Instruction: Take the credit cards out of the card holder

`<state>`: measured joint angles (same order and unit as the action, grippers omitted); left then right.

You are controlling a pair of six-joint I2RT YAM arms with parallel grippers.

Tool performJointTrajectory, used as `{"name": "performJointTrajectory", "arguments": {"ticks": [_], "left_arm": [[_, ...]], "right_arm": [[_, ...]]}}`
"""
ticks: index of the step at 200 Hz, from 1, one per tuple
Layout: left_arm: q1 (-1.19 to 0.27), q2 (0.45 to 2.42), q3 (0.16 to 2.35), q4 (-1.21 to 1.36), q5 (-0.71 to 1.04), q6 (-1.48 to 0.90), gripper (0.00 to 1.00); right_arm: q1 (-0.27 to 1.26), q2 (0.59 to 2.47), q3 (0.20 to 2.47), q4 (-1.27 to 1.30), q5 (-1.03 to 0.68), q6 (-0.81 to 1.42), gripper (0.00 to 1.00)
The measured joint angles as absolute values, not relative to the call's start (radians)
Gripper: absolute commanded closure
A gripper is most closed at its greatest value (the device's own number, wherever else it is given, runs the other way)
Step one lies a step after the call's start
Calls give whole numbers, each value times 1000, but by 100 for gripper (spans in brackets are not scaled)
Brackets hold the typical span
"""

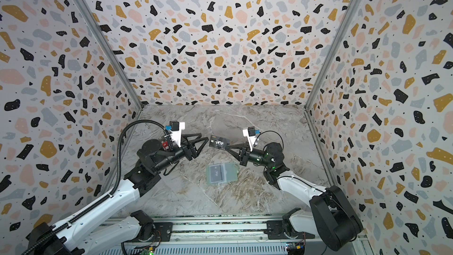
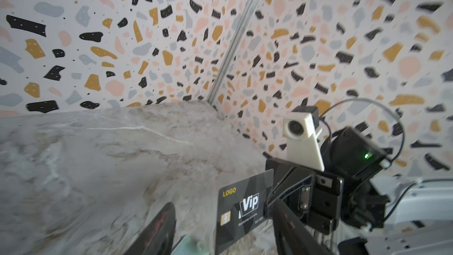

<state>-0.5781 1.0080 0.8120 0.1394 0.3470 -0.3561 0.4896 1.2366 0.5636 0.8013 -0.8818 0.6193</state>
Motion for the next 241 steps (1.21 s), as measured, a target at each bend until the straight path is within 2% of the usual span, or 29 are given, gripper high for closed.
{"name": "performJointTrajectory", "arguments": {"ticks": [42,84,146,241], "left_arm": [[-578,1092,1003,-243,412,-99,34],[-578,1136,1093,-450,498,47,37],[-578,1194,1159,-628,618,194,42],[-585,1228,1159,-688,708,252,58]], "right_arm": [[490,1236,775,284,-953,256,100],[495,1236,827,10,-984,58,100],[540,1248,864,-102,-1014,-41,100],[595,1298,874,-84,-1033,-50,100]]}}
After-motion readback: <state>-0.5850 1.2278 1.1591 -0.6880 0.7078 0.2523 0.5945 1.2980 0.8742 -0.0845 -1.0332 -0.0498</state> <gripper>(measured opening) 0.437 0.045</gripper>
